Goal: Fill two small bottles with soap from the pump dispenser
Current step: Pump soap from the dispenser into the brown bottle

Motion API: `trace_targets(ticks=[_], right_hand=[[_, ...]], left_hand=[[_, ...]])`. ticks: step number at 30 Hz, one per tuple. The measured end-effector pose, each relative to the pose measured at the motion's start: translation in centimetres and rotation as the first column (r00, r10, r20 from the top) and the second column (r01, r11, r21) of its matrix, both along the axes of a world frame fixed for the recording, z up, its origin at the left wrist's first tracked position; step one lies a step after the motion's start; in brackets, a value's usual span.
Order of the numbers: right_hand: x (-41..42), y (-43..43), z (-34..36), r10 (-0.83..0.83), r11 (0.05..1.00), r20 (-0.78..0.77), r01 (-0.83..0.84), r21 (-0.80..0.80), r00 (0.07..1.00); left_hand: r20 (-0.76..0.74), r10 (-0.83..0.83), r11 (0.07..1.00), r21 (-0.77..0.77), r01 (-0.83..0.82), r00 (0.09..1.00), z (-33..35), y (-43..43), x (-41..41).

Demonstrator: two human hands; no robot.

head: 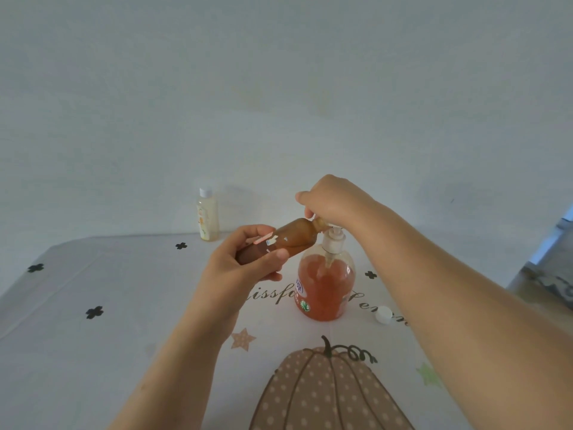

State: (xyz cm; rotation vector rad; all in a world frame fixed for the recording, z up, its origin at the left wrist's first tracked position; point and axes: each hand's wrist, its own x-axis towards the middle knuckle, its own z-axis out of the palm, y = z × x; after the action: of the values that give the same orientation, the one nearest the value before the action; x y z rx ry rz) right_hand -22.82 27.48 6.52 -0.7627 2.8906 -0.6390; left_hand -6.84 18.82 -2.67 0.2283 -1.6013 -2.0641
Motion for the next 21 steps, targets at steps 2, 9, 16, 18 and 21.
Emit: trace_targets(ticks=[2, 9, 16, 18, 21], right_hand=[[0.1, -0.1, 0.0, 0.002, 1.0, 0.016, -0.002, -0.011, 1.0], [0.2, 0.1, -0.2, -0.014, 1.0, 0.042, 0.015, -0.027, 0.999], [0.4, 0.3, -1.1, 0.004, 1.0, 0.027, -0.004, 0.0, 1.0], [0.3, 0.2, -1.3, 0.018, 1.0, 0.04, -0.018, 0.008, 0.999], [0.2, 0.0, -1.5, 0.032, 0.999, 0.079, -0.032, 0.001, 0.996]], left_hand=[[0.008, 0.004, 1.0, 0.003, -0.004, 1.0, 0.0, 0.0, 0.0], [0.018, -0.013, 1.0, -0.008, 0.013, 1.0, -0.1, -0.1, 0.0], [0.065, -0.016, 0.998, -0.058, 0.02, 0.998, -0.4, -0.9, -0.1], [0.082, -0.019, 0.997, -0.076, 0.025, 0.996, -0.6, -1.2, -0.2], [0.087, -0.037, 0.996, -0.081, 0.044, 0.996, -0.8, -1.4, -0.4]])
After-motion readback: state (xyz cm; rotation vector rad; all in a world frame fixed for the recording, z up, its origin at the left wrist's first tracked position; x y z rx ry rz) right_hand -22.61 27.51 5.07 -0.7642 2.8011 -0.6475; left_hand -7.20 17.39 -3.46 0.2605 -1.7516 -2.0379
